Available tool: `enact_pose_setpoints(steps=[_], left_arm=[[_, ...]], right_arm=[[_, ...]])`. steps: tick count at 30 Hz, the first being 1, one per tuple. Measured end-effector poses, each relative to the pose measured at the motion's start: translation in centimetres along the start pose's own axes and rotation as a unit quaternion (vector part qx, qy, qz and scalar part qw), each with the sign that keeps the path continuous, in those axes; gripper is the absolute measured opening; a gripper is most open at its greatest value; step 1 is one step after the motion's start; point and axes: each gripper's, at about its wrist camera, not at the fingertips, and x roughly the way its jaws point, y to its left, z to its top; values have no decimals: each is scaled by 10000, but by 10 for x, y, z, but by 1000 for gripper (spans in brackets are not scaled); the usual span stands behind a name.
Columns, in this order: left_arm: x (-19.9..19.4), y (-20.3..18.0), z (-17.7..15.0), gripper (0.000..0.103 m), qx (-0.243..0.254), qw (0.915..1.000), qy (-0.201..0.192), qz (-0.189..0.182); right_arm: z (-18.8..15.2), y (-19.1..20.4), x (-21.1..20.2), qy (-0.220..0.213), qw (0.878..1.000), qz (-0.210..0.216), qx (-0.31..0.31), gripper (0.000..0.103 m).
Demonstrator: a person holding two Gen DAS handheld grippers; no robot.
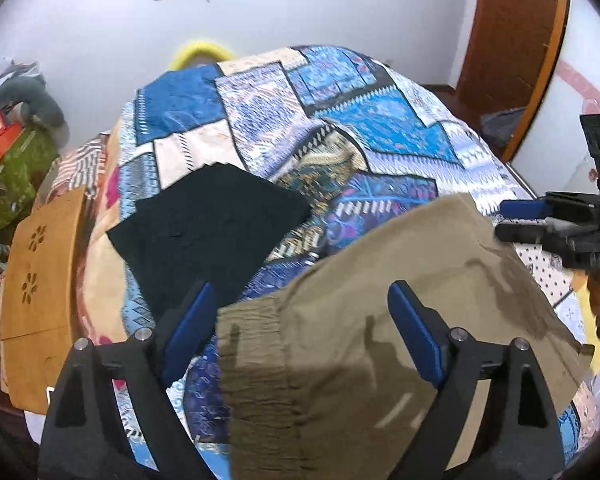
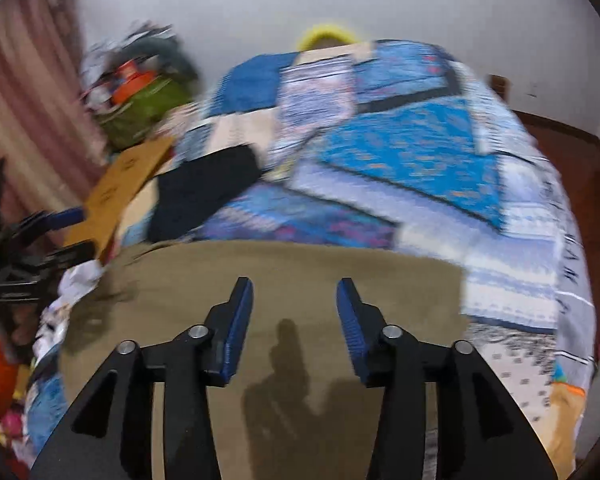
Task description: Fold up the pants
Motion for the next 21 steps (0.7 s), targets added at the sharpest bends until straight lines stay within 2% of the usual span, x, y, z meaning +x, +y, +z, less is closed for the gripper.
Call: enact_pose_setpoints(steps=[1, 3, 5, 6, 7, 9, 11, 21], left_arm=[[3, -2, -1, 89, 21, 10000, 43, -15], [12, -6, -4, 89, 59, 9998, 171, -42], [21, -10, -8, 89, 66, 9995, 307, -31], [26, -11, -11, 89, 70, 9993, 374, -19], [33, -12, -14, 89, 81, 9988, 486, 0], [44, -13, -21, 89, 123, 9976, 685, 32], [52, -13, -28, 90, 179, 9963, 839, 42], [31, -1, -47, 94, 70, 9969, 736, 277]], right_arm=[[-1, 7, 6, 66, 9999, 68, -41, 53], [-5, 19, 21, 275, 9994, 174, -125, 54], [-12, 25, 37, 526, 9983, 186, -138, 62], [-15, 26, 46, 662, 9976, 157, -126, 70], [-18, 26, 53, 769, 9969, 144, -101, 75], [-27, 22, 64, 956, 9953, 170, 5, 76], [-32, 17, 60, 920, 9956, 161, 47, 76], [-66, 9, 16, 856, 9956, -366, -110, 78]])
